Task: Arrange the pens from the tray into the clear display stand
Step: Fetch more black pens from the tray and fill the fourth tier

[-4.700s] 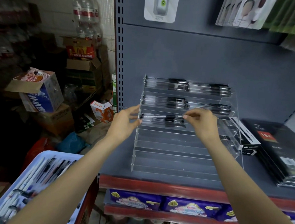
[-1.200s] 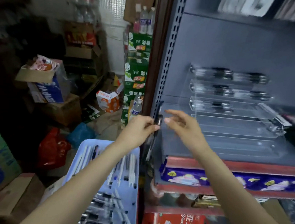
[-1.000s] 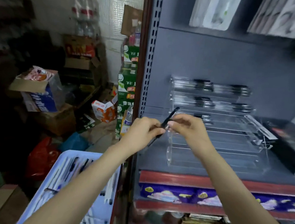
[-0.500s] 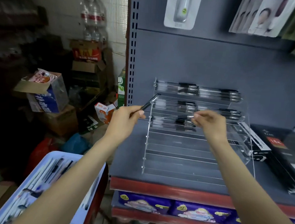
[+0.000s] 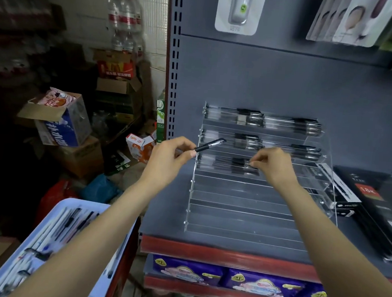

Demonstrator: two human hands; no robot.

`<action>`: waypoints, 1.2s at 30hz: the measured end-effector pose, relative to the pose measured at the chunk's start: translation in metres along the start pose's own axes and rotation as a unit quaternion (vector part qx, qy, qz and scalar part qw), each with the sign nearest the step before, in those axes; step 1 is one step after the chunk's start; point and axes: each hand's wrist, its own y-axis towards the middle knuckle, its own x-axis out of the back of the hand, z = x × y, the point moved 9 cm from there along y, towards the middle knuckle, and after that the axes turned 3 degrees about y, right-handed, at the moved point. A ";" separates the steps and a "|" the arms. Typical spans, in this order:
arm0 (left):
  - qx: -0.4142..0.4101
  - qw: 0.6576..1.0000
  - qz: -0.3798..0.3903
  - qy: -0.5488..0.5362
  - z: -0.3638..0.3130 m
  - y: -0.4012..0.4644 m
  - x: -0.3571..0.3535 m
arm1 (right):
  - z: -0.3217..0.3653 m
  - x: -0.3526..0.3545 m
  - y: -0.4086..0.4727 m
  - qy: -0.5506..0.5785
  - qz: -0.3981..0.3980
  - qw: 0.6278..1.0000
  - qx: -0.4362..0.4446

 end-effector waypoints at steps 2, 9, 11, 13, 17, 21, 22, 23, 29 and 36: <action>-0.009 1.000 0.004 0.016 -0.001 0.001 -0.002 | 0.006 0.002 -0.001 -0.007 -0.012 1.000 0.014; -0.050 0.996 0.046 0.061 -0.017 0.004 -0.023 | 0.045 0.006 -0.028 0.273 0.049 0.959 0.057; -0.059 0.995 0.053 0.063 -0.027 0.006 -0.030 | 0.048 0.005 -0.031 0.305 0.066 0.948 0.067; -0.065 0.994 0.041 0.072 -0.033 0.007 -0.032 | 0.038 0.013 -0.030 0.331 0.033 0.941 0.064; 0.008 0.995 -0.001 0.099 -0.012 0.008 -0.026 | -0.007 0.035 -0.025 0.315 -0.068 0.946 0.019; 0.059 0.994 0.067 0.070 0.015 0.004 -0.040 | -0.023 0.027 -0.024 0.224 -0.052 0.973 0.005; 0.064 0.995 0.068 0.039 0.017 0.003 -0.041 | -0.021 0.024 -0.024 0.198 -0.047 0.979 0.011; 0.072 0.995 0.063 0.010 0.019 0.002 -0.041 | -0.018 0.023 -0.024 0.179 -0.047 0.983 0.018; 0.093 0.994 0.046 -0.039 0.027 0.002 -0.040 | -0.001 0.013 -0.021 0.081 -0.010 0.996 0.045; 0.091 0.994 0.042 -0.033 0.027 0.001 -0.039 | 0.006 0.004 -0.017 0.037 0.025 0.998 0.042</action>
